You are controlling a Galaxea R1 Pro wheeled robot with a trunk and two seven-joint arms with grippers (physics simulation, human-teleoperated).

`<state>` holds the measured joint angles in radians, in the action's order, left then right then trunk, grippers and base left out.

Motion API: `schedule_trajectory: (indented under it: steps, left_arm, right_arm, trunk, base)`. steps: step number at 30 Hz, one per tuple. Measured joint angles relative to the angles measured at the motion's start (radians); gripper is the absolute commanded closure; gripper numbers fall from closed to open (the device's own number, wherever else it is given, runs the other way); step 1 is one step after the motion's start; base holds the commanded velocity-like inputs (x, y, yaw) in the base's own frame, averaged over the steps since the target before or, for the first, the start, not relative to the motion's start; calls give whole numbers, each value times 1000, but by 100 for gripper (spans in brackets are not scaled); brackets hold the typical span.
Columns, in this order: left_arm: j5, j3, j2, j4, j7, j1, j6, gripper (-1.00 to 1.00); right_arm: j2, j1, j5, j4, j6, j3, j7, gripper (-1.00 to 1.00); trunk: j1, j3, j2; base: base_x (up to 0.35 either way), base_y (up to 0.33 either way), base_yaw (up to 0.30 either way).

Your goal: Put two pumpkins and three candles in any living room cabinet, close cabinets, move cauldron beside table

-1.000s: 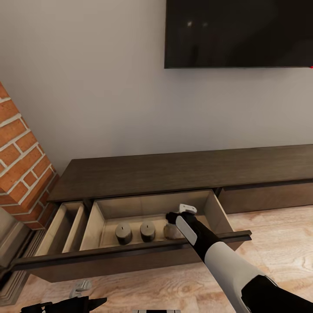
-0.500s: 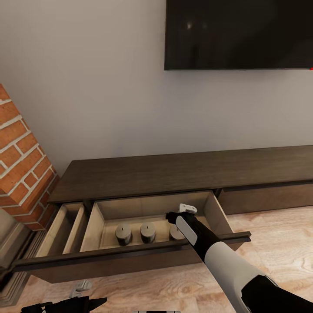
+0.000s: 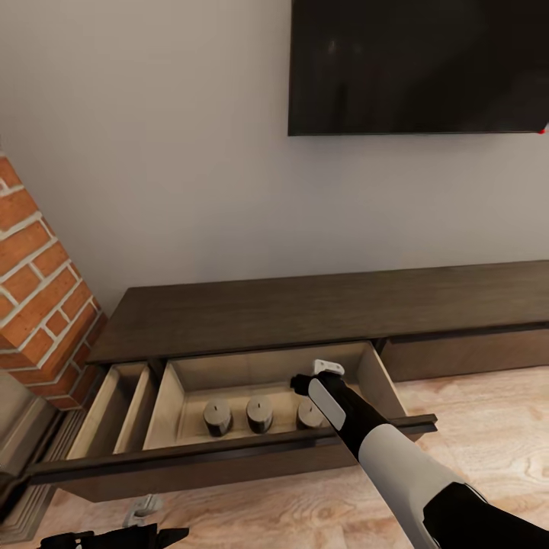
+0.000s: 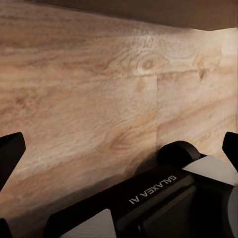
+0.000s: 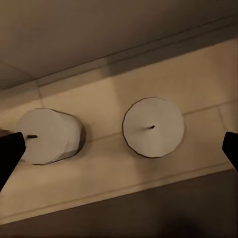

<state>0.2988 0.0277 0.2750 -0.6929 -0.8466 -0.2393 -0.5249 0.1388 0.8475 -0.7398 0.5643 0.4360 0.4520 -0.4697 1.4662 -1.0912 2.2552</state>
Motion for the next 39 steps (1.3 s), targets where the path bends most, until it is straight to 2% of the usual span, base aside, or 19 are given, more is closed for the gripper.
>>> schedule_trajectory:
  steps: [7,15,26,39]
  left_arm:
    - [-5,0,-2,-1,1,0,-3,-100]
    - [-6,0,-3,0,4,0,-3,-100]
    - [-4,-2,-3,0,5,0,-3,-100]
    - [-3,-4,-1,0,2,0,-3,-100]
  right_arm:
    - [0,0,-2,0,10,0,0,-100]
    - [0,0,1,1,62,-2,1,-100]
    - [0,0,-8,3,82,-3,2,-100]
    - [3,0,-14,5,186,-8,4,-100]
  trunk:
    - [-27,22,-49]
    - [-58,47,-105]
    - [-100,81,-182]
    - [-150,122,-273]
  base:
    - [-122,0,0]
    - [-7,0,0]
    - [0,0,0]
    - [0,0,0]
